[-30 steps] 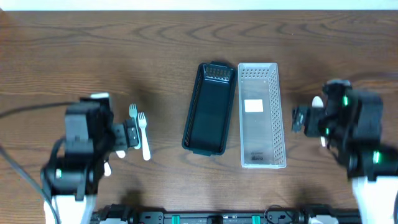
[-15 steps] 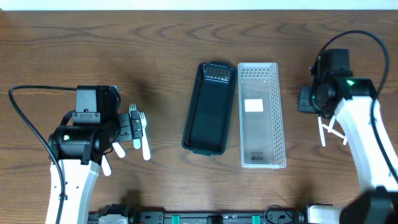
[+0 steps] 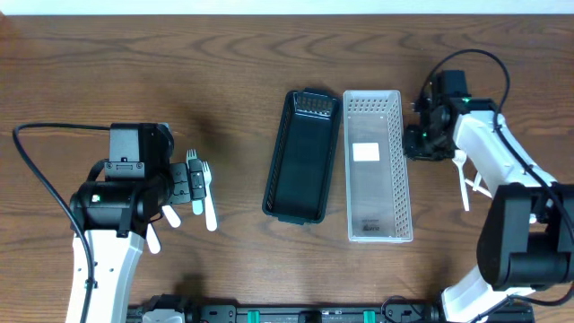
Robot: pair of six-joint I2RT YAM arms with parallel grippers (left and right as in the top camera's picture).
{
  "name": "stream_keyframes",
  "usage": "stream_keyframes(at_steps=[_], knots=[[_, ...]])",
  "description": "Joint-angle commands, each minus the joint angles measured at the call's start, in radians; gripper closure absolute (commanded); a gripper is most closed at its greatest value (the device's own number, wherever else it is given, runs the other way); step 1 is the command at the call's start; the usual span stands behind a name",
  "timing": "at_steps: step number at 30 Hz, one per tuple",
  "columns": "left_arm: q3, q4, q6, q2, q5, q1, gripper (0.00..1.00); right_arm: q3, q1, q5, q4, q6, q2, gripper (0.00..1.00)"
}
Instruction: Pack container
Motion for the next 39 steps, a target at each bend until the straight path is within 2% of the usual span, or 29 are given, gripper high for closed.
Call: stream_keyframes(at_steps=[1,9,14,16,23,26,27,28,29,31,34,39], knots=[[0.021,-0.002,-0.012,0.001,0.002,0.004,0.02,0.013,0.031,-0.122,0.042,-0.047,0.016,0.74],[0.021,-0.002,-0.012,0.002,0.002,0.004,0.02,0.013,0.072,-0.122,0.159,-0.037,0.015,0.72],[0.021,-0.002,-0.012,0.002,0.002,0.005,0.02,0.013,0.076,-0.121,0.187,-0.037,0.015,0.68],[0.021,-0.001,-0.012,0.002,0.002,0.004,0.02,0.013,0.076,-0.118,0.195,-0.038,0.015,0.63],[0.021,0.002,-0.012,0.002,0.002,0.005,0.02,0.053,0.075,0.033,0.152,-0.009,-0.03,0.64],[0.021,0.002,-0.012,0.002,0.002,0.004,0.02,0.113,0.075,0.147,0.094,0.016,-0.109,0.68],[0.021,0.002,-0.012,0.002,0.002,0.004,0.02,0.128,0.075,0.15,0.08,0.016,-0.128,0.73],[0.021,0.002,-0.012,0.002,0.002,0.005,0.02,0.148,0.075,0.146,0.058,0.017,-0.153,0.8],[0.021,0.002,-0.012,0.002,0.002,0.004,0.02,0.168,0.075,0.128,0.03,0.016,-0.175,0.98],[0.021,0.002,-0.012,0.002,0.002,0.004,0.02,0.196,0.083,0.058,-0.025,0.001,-0.209,0.99],[0.021,0.002,-0.012,0.002,0.002,0.004,0.02,0.205,0.119,-0.089,-0.085,-0.106,-0.239,0.99],[0.021,0.001,-0.012,0.003,0.002,0.004,0.02,0.204,0.206,-0.025,-0.105,-0.184,-0.205,0.99]])
